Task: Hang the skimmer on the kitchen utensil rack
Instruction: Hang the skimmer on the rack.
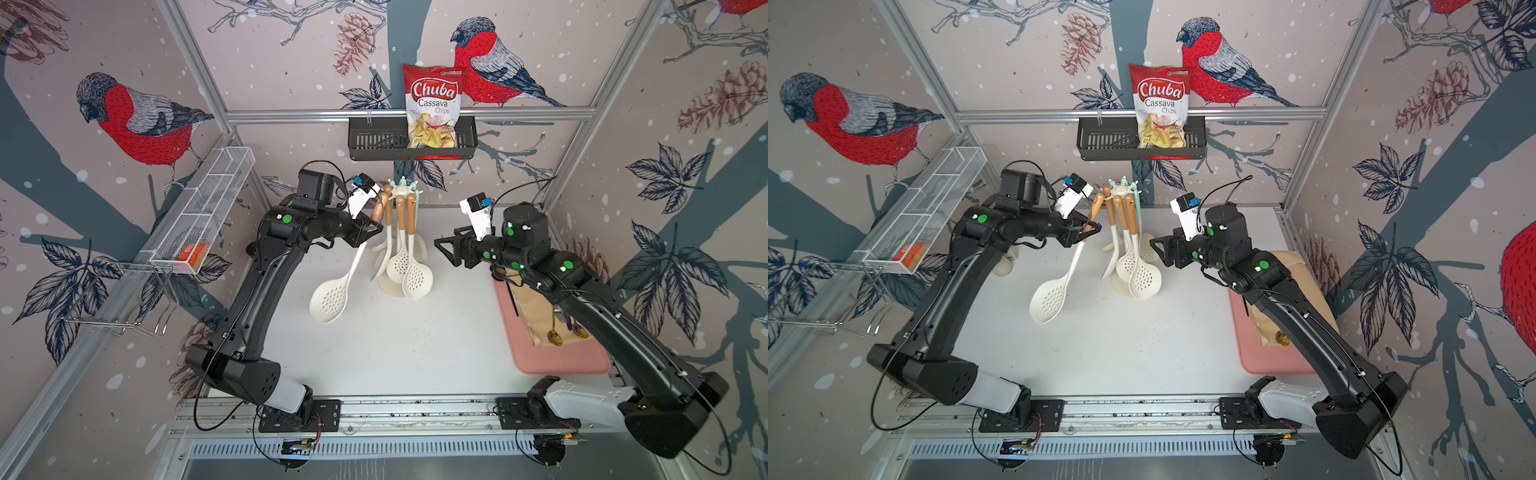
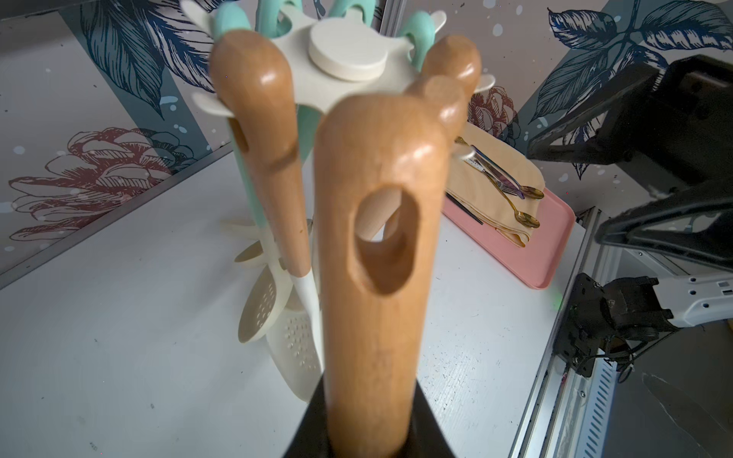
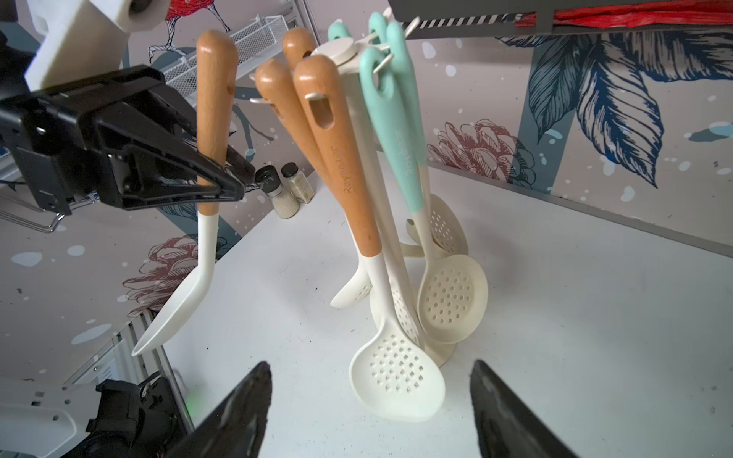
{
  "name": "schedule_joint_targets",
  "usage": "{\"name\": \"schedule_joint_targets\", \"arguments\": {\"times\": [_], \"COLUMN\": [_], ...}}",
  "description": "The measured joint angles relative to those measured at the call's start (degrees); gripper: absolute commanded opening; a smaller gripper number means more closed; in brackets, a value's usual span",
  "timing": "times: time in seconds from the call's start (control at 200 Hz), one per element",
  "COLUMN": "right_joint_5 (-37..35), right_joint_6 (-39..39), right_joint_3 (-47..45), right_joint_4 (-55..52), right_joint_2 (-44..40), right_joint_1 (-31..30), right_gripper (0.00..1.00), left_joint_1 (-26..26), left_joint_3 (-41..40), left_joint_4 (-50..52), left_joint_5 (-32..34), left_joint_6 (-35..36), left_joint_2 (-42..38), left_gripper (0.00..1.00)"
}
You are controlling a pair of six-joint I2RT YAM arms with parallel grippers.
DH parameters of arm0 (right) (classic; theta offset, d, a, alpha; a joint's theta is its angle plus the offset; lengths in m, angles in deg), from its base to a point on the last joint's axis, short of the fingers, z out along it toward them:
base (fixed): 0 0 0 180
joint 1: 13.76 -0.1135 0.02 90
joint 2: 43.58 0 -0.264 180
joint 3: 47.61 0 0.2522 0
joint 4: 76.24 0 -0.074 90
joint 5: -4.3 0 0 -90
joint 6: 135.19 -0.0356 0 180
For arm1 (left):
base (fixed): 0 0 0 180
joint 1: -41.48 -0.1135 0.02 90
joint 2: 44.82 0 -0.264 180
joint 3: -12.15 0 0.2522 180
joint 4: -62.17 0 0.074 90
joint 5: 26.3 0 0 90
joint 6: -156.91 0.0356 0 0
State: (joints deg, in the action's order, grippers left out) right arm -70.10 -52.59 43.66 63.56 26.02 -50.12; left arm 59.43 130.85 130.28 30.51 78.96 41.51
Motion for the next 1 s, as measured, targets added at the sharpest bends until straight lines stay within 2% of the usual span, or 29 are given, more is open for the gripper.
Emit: {"name": "schedule_joint_targets", "arguments": {"times": [0.265,1.001], "right_joint_5": [-0.17,-0.44], "right_joint_6": [1.44,1.40], "right_joint_3": [0.15,-1.05], "right_joint_4": [-1.14,-1.97], "right_joint_2": [0.20,-0.46], "right_joint_1": [-0.44,-0.81], "right_gripper": [0.78,0.77], "left_joint_1": [-0.59,-0.92], "left_joint_3": [4.59,6.64], "left_joint_4": [3.02,3.76], "left_joint_5": [-1.27,-4.61], "left_joint_6": [1.90,4.87], "left_joint_2": [3.65,9.11], "left_gripper": [0.00,0.00]}}
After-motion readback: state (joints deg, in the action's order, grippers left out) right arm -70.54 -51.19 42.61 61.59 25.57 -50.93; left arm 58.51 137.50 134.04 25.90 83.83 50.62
